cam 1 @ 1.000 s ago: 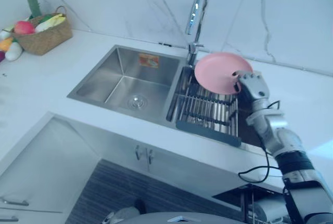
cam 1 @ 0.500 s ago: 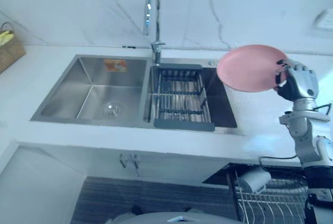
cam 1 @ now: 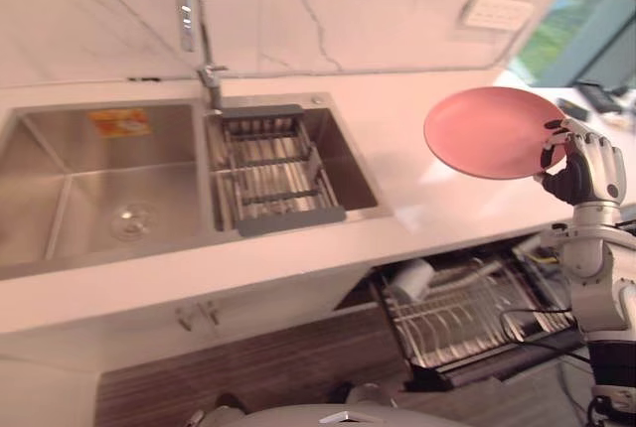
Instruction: Walk over to the sink, pick up the cup, carry it to the dishwasher, place the cup inside the dishwasher, then close the dishwasher door
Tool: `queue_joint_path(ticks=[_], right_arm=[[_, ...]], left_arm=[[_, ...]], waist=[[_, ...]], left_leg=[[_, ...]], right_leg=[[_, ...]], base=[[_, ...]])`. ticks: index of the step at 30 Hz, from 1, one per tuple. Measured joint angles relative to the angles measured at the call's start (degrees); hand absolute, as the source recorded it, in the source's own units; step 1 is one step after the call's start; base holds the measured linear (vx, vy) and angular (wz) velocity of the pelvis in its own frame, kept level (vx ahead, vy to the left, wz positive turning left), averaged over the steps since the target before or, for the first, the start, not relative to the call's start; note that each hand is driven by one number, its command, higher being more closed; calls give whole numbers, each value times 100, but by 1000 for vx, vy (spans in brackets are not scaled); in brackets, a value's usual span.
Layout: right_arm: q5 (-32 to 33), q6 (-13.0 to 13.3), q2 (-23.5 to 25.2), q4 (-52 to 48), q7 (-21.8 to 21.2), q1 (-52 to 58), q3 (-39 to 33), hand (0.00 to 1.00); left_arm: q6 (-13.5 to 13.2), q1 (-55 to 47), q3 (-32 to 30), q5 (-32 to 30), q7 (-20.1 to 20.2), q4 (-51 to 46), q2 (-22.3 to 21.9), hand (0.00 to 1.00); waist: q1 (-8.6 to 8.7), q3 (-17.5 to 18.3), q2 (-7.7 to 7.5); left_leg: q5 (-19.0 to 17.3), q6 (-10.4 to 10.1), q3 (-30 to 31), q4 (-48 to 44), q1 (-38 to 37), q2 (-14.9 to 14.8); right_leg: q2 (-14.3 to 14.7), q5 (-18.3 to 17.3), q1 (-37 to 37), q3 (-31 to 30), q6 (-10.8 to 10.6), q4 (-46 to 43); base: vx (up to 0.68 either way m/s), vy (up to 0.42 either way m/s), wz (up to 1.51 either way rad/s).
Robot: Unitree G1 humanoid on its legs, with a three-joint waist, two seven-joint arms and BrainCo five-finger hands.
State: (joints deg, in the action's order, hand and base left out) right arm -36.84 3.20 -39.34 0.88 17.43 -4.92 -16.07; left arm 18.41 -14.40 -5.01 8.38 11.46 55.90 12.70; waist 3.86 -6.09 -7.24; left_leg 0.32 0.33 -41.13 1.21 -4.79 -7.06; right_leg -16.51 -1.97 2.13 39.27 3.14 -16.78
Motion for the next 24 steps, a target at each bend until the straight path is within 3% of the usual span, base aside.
queue_joint_path(ticks=[1,3,5,8,11,16,24], right_arm=[[66,3,69,-5,55,-2,-18,100],[119,15,66,-20,60,-9,-56,100],[165,26,67,-23,56,62,-291,100],[176,-83,69,-47,41,293,-683,100],[238,-113,74,-52,37,529,-997,100],[302,-114,313,-417,42,830,-1469,100],[325,-124,762,-441,59,1094,-1635,100]], left_arm=[[-7,119,-124,0,-4,32,44,0],[-4,254,-180,28,-27,56,20,0],[-14,290,-172,46,-51,49,-102,0],[-13,295,-167,65,-111,54,-249,0],[-16,273,-158,158,-136,58,-309,0],[-40,267,-159,162,-140,88,-330,0],[-37,268,-152,161,-107,78,-329,0]], waist=[[-40,7,-137],[-54,-9,-128],[-10,-147,130],[10,-187,355],[35,-232,426],[139,-347,401],[268,-442,387]], left_leg=[[-145,-75,-77,-417,140,-140],[-294,-170,-125,-932,292,-427],[-460,-247,-138,-1274,349,-653],[-493,-312,-168,-1327,354,-752],[-485,-340,-191,-1284,278,-777],[-489,-311,-254,-1177,180,-725],[-424,-244,-262,-986,162,-507]], right_leg=[[143,122,-125,-122,-313,407],[435,257,-286,-210,-481,902],[690,355,-439,-344,-604,1326],[861,442,-437,-482,-565,1528],[913,449,-434,-600,-554,1555],[891,473,-433,-721,-580,1593],[744,581,-410,-721,-642,1633]], base=[[106,-251,-50],[75,-199,-42],[-26,-124,-35],[-86,-54,-29],[-74,-4,-22],[-86,43,-11],[-45,77,2]])
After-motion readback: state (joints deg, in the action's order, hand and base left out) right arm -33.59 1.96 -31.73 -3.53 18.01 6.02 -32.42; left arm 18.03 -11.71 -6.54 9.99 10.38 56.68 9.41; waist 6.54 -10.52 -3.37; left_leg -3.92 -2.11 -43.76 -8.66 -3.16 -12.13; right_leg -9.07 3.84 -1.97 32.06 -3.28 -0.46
